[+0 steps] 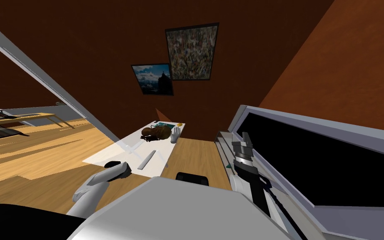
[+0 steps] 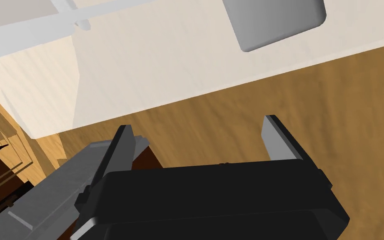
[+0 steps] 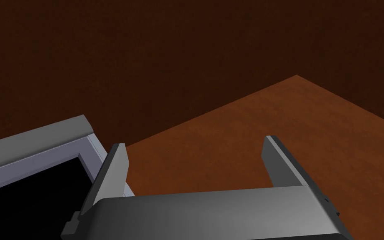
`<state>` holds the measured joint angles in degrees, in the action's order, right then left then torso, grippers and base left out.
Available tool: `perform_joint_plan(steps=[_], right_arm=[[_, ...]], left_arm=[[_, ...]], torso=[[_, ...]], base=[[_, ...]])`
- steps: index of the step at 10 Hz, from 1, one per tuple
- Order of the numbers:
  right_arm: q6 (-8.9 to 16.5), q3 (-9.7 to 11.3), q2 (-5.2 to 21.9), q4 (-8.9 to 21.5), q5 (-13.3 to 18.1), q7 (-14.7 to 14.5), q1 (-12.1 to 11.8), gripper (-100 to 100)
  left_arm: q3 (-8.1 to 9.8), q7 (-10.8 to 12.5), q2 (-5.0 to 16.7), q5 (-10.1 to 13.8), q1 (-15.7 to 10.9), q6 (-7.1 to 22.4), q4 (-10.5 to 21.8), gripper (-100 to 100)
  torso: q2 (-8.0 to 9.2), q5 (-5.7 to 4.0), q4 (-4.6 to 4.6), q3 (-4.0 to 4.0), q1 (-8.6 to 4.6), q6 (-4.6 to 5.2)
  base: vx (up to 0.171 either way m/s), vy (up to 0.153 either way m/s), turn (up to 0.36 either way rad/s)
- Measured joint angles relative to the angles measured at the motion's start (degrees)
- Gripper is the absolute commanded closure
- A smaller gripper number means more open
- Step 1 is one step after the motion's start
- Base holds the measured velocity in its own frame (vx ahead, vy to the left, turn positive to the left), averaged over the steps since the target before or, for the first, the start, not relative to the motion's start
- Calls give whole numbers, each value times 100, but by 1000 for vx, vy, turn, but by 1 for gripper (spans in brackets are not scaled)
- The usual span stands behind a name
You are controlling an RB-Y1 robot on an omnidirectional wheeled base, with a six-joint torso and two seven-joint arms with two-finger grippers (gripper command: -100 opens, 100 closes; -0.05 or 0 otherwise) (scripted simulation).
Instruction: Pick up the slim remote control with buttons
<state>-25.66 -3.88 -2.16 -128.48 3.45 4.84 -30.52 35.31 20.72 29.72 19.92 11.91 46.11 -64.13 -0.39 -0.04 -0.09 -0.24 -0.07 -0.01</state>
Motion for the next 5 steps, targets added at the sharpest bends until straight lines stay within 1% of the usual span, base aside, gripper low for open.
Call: perform_joint_plan(steps=[1, 2, 3, 4, 5], right_arm=[[0, 0, 0, 0, 0, 0, 0, 0], [0, 0, 0, 0, 0, 0, 0, 0], [0, 0, 0, 0, 0, 0, 0, 0], [0, 0, 0, 0, 0, 0, 0, 0], [0, 0, 0, 0, 0, 0, 0, 0]], left_arm=[[57, 66, 62, 65, -78, 186, 145, -100], [87, 100, 82, 109, -106, 289, 273, -100], [139, 159, 114, 175, -142, 455, 382, -100], [168, 181, 156, 231, -187, 543, 535, -100], [226, 194, 238, 345, -242, 673, 721, -100]], torso=[[-4, -1, 0, -1, -3, 0], [-2, 0, 0, -1, -1, 0], [-8, 0, -1, -4, 7, 0], [0, 2, 0, -1, 12, 0], [-6, 2, -1, -3, 12, 0]], base=[[124, -35, 3], [146, -10, 9], [116, 0, 3], [138, -4, 8], [191, -8, 18]])
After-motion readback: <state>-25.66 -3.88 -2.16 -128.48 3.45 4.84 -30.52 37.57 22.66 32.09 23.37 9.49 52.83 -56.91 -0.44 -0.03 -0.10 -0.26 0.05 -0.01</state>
